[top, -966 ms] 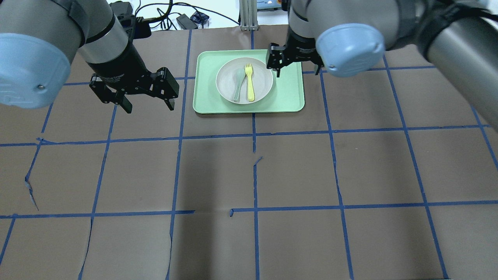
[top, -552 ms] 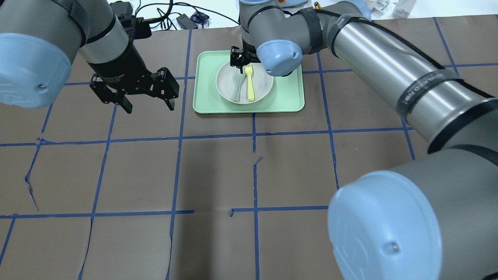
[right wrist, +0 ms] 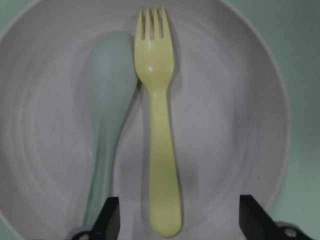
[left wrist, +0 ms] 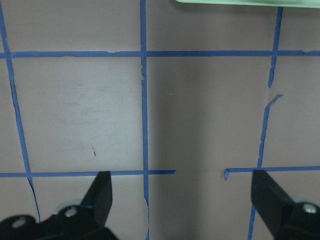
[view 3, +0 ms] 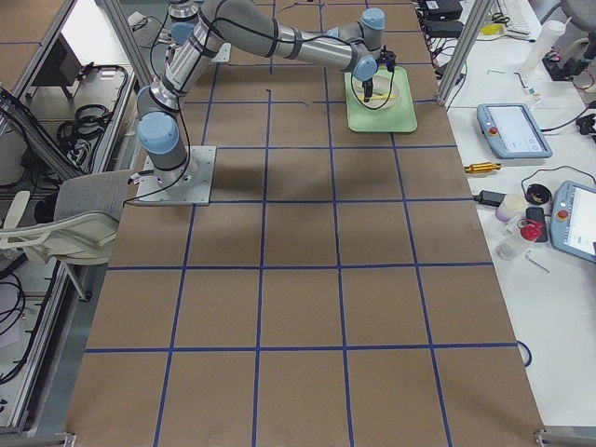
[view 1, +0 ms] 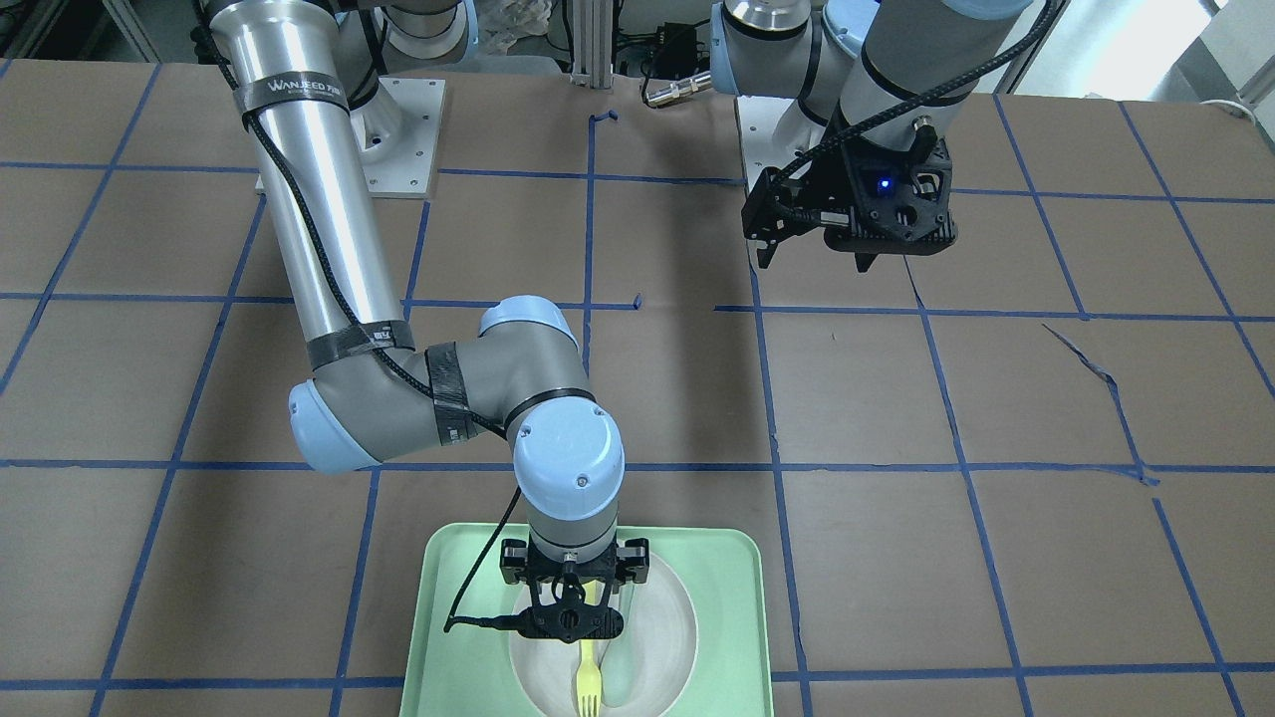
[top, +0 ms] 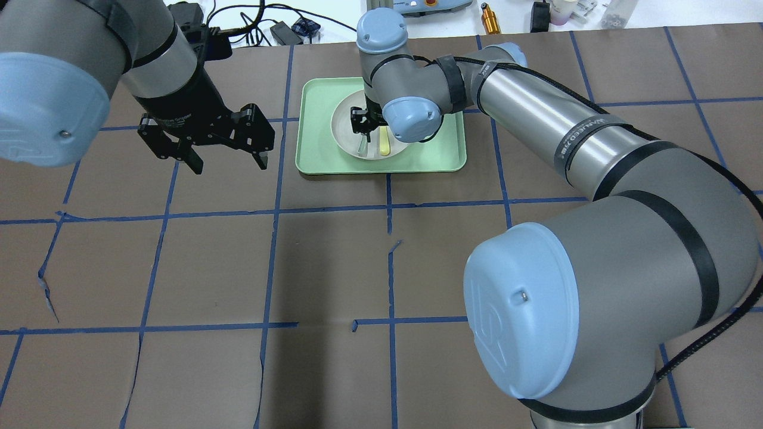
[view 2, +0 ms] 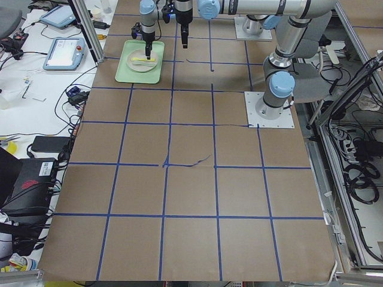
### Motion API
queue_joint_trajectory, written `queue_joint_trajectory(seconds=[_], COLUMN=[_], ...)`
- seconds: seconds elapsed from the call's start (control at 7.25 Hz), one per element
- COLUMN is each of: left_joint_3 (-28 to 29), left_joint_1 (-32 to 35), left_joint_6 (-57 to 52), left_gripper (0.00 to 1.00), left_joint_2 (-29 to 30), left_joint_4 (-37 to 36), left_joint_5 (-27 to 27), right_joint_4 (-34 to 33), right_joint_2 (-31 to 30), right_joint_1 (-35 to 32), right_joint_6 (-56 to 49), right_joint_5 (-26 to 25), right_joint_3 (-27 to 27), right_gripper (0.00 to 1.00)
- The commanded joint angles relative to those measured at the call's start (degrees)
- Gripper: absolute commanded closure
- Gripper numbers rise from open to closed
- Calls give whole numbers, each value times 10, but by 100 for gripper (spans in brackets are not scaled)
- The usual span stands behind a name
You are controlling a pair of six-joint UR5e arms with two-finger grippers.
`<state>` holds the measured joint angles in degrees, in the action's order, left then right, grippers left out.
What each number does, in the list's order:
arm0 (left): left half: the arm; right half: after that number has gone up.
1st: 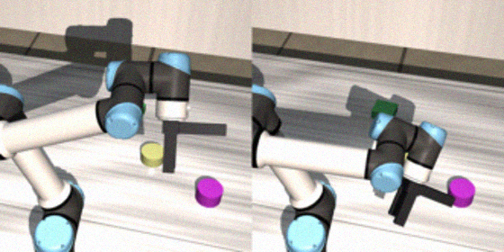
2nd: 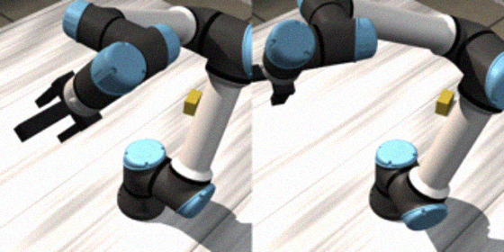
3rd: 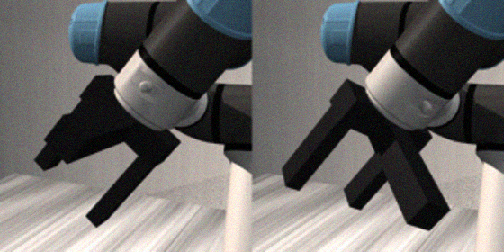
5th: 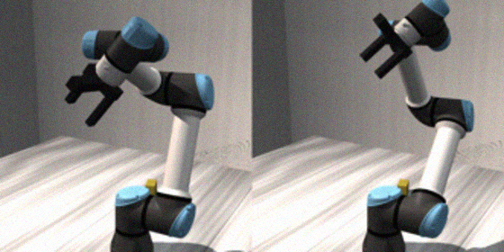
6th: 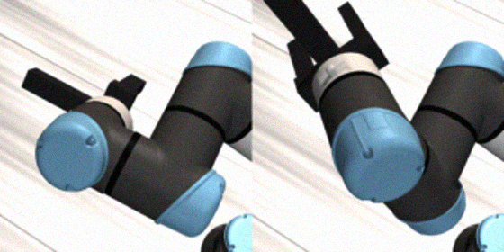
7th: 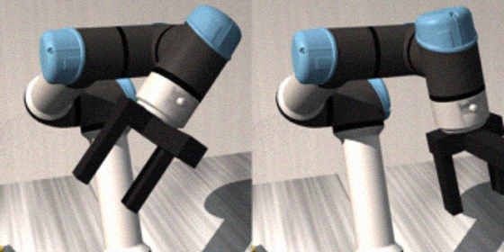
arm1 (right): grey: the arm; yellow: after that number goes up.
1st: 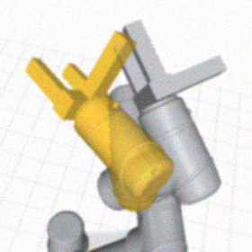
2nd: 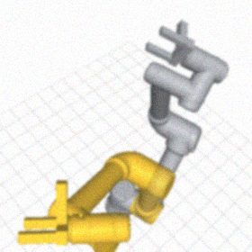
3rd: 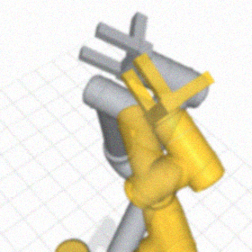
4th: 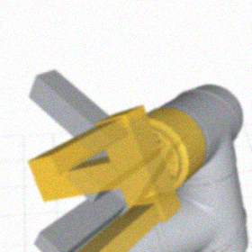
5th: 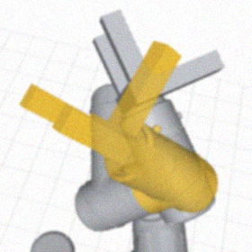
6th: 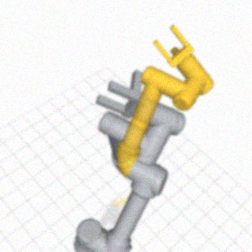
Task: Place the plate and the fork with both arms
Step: 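Move the right gripper over the plate and lower onto the yellow fork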
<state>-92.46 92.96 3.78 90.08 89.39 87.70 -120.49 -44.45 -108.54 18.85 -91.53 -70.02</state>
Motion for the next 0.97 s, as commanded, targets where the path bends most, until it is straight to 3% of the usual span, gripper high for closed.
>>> queue_joint_trajectory(seconds=[0.0, 0.28, 0.55, 0.69, 0.83], left_joint_3=[0, 0, 0, 0, 0], left_joint_1=[0, -1, 0, -1, 0], left_joint_6=[0, 0, 0, 0, 0], left_gripper=[0, 0, 0, 0, 0], left_joint_2=[0, 0, 0, 0, 0], left_joint_4=[0, 0, 0, 0, 0], left_joint_5=[-1, -1, -1, -1, -1], right_joint_4=[-2, -2, -3, -3, -3], right_joint_2=[2, 2, 5, 4, 4], right_joint_1=[0, 0, 0, 0, 0], right_joint_6=[-7, -7, -8, -8, -8], right_joint_5=[0, 2, 2, 2, 1], right_joint_3=[-12, -11, -9, -8, -8], right_gripper=[30, 37, 52, 67, 70])
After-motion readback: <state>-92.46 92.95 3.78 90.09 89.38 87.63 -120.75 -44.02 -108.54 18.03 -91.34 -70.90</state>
